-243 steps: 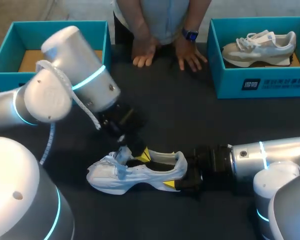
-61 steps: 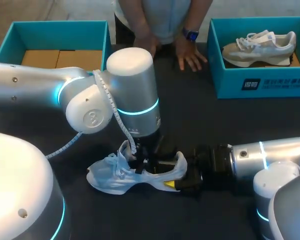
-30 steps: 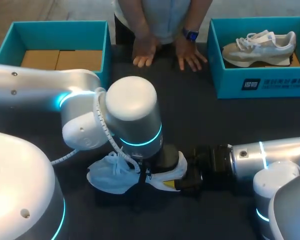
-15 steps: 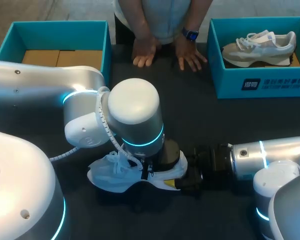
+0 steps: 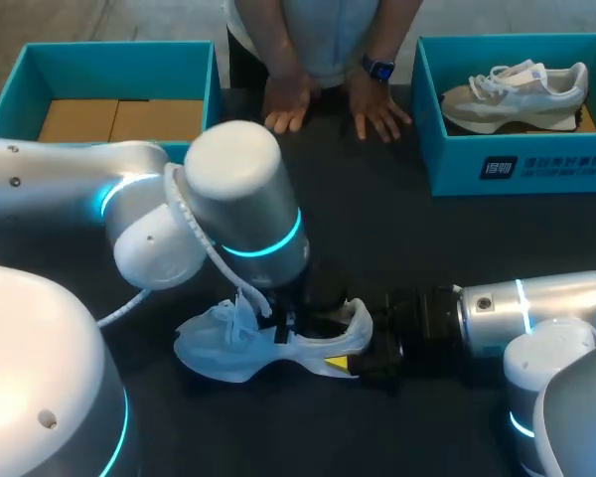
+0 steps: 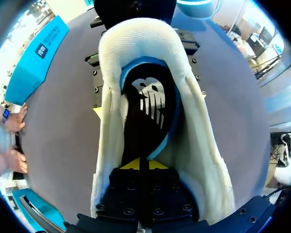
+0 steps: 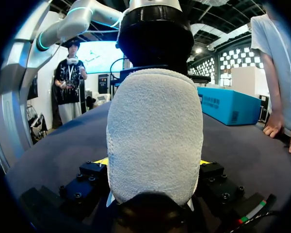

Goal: Take the shoe out of the shoebox, open the shoe tongue, remove and reinsert the insole, then place the shoe into the shoebox

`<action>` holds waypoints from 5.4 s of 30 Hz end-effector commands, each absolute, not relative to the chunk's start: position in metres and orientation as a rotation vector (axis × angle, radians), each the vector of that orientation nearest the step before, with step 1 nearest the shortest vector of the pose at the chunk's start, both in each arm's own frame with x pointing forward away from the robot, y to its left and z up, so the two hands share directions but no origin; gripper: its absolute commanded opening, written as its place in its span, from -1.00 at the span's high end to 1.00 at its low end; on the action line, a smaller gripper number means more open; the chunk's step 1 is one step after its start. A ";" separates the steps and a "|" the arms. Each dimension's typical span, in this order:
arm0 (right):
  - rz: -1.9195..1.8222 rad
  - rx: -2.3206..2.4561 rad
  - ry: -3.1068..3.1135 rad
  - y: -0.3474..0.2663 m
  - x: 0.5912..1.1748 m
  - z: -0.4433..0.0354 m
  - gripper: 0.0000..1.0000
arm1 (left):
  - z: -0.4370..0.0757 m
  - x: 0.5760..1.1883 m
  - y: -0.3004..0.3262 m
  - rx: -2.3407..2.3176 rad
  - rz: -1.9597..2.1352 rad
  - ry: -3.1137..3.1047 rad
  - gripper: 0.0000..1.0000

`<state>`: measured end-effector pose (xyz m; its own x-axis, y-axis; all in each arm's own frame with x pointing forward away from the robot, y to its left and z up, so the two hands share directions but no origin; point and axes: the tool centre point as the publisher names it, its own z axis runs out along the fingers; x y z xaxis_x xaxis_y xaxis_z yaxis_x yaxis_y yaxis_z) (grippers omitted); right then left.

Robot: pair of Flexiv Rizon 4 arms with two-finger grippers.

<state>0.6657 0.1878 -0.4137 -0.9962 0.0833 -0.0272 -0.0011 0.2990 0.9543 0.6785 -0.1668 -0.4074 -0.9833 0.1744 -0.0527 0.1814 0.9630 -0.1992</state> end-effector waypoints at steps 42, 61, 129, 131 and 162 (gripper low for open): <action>1.812 0.077 2.477 0.191 0.660 -0.413 1.00 | -0.347 0.655 -0.162 0.570 -0.650 3.305 1.00; 1.812 0.077 2.477 0.191 0.660 -0.413 1.00 | -0.378 0.642 -0.144 0.508 -0.146 3.344 1.00; 1.812 0.077 2.477 0.191 0.660 -0.413 1.00 | -0.441 0.692 -0.153 0.208 -0.052 2.950 0.84; 1.812 0.077 2.477 0.191 0.660 -0.413 1.00 | -0.442 0.694 -0.154 0.200 -0.052 2.951 1.00; 1.812 0.077 2.477 0.191 0.660 -0.413 1.00 | -0.368 0.692 -0.137 0.237 -0.569 3.221 1.00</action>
<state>0.6657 0.1884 -0.4123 -0.9961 0.0834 -0.0273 -0.0012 0.2979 0.9546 0.6850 -0.1493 -0.3807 -0.9852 0.1487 0.0855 0.1205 0.9548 -0.2716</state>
